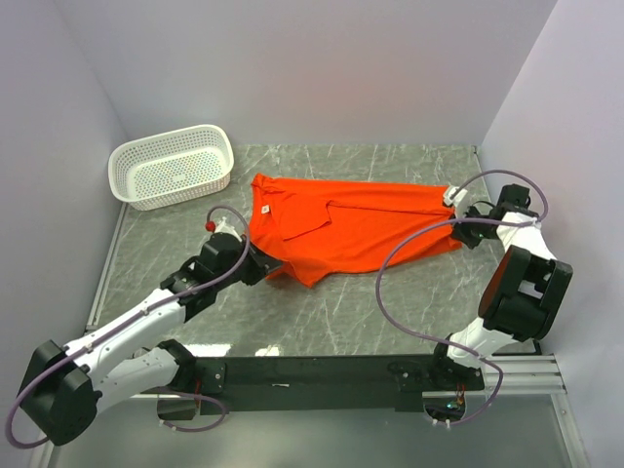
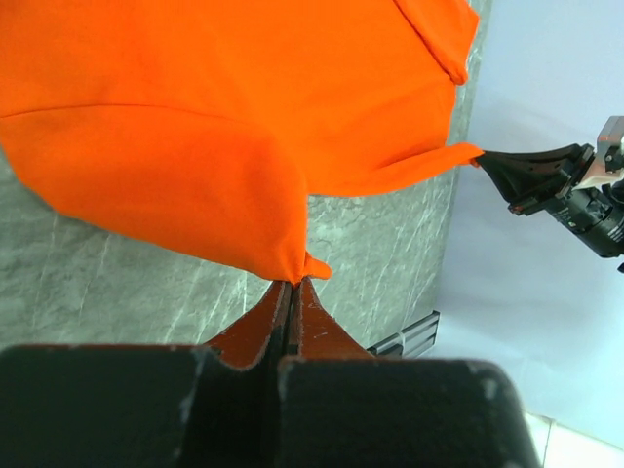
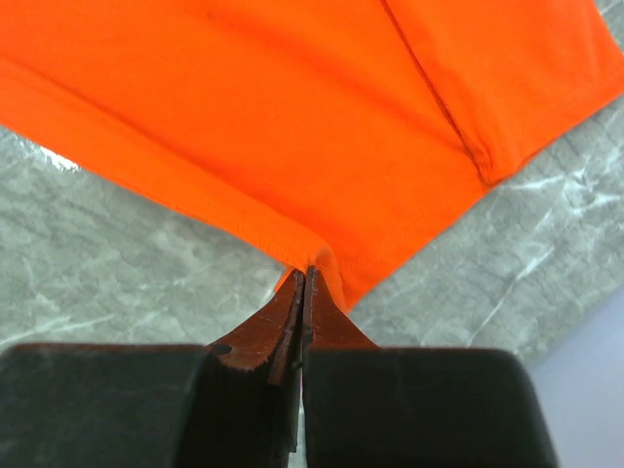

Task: Fold and stack the t-shirts
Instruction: Fold the tshirt

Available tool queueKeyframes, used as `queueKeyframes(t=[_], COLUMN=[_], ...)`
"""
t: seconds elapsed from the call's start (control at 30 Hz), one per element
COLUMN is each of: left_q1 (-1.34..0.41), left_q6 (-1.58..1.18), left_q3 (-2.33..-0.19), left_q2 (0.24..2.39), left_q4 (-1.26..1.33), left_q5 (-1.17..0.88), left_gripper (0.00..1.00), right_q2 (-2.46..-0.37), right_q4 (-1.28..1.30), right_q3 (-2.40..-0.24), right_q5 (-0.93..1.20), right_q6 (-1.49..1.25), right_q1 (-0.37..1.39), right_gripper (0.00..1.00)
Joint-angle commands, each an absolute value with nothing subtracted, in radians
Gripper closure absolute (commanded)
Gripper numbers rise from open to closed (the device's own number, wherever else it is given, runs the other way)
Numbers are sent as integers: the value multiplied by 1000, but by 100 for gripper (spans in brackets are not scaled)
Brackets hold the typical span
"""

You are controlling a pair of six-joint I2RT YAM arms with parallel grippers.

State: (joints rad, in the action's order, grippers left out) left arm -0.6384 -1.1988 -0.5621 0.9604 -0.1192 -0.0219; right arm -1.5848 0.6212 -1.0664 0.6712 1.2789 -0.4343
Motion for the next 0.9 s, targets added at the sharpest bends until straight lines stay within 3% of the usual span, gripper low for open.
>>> queueKeyframes(t=[0.0,0.53,0.87], left_q1=[-623,-497,-437], left_q6=[-1177,-1129,-1052], left_q3=[-614,-672,-830], left_q2=[994,1163,1342], left_q4=[-55,-6,21], left_q5=[-75,-204,-267], left_gripper=[100,100,100], right_q2=[-1603,-1686,-1732], right_q4=[557,480,465], right_q3=[-1112,-1170,-1187], right_q5=[672,604,575], right_q6=[1230,1123,1089], right_q1=[-411,-368,-364], right_gripper=[100,100,100])
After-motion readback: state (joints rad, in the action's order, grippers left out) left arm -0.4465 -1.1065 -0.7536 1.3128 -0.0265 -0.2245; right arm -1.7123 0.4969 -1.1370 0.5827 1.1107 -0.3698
